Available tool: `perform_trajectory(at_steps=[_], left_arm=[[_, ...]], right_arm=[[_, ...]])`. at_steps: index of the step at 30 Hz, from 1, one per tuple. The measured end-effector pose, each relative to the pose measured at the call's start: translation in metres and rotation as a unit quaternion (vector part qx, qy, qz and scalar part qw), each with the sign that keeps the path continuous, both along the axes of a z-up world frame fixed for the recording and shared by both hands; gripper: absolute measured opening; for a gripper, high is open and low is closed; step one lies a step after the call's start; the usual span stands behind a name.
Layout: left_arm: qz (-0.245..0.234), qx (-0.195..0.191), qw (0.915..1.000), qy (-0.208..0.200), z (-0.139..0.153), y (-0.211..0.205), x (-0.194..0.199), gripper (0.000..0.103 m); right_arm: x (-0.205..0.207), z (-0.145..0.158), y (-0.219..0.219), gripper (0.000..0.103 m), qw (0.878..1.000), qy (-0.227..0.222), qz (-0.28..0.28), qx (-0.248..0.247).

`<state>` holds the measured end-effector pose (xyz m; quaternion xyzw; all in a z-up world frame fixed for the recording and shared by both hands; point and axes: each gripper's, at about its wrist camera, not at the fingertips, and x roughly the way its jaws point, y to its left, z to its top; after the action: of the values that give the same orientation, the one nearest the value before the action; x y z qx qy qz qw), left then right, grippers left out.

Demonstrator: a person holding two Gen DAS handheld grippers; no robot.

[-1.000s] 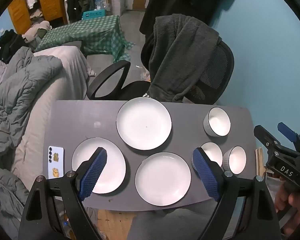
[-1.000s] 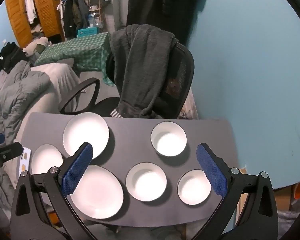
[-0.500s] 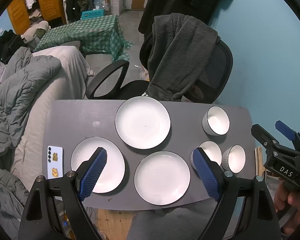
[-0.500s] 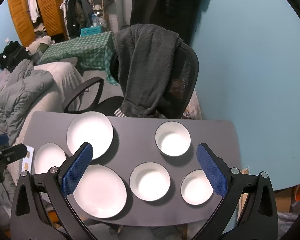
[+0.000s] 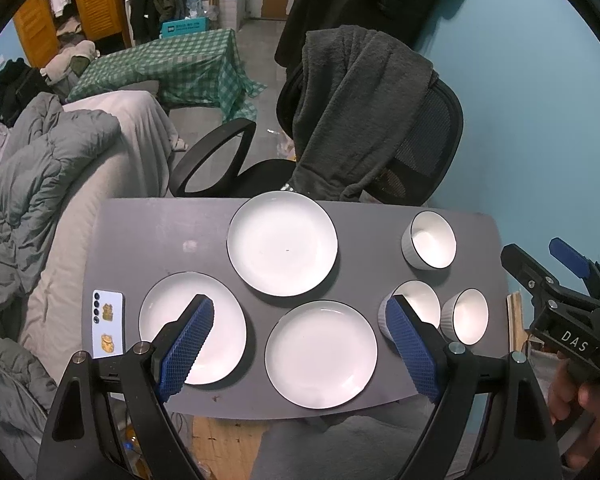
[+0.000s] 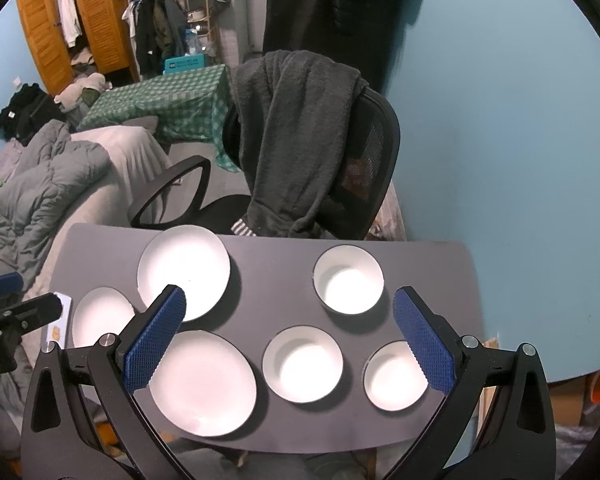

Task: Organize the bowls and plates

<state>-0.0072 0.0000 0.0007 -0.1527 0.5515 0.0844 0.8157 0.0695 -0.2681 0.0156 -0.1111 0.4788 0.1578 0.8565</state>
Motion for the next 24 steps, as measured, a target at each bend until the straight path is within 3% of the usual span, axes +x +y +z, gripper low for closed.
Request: perform_trajectory(at_steps=[24], left_arm=[[0.001,-0.003,1.0,0.004,-0.0013,0.0001,-0.0019,0.089]], right_arm=[[-0.0027,0.0004,0.0031,0.102,1.0,0.004,0.005,-0.002]])
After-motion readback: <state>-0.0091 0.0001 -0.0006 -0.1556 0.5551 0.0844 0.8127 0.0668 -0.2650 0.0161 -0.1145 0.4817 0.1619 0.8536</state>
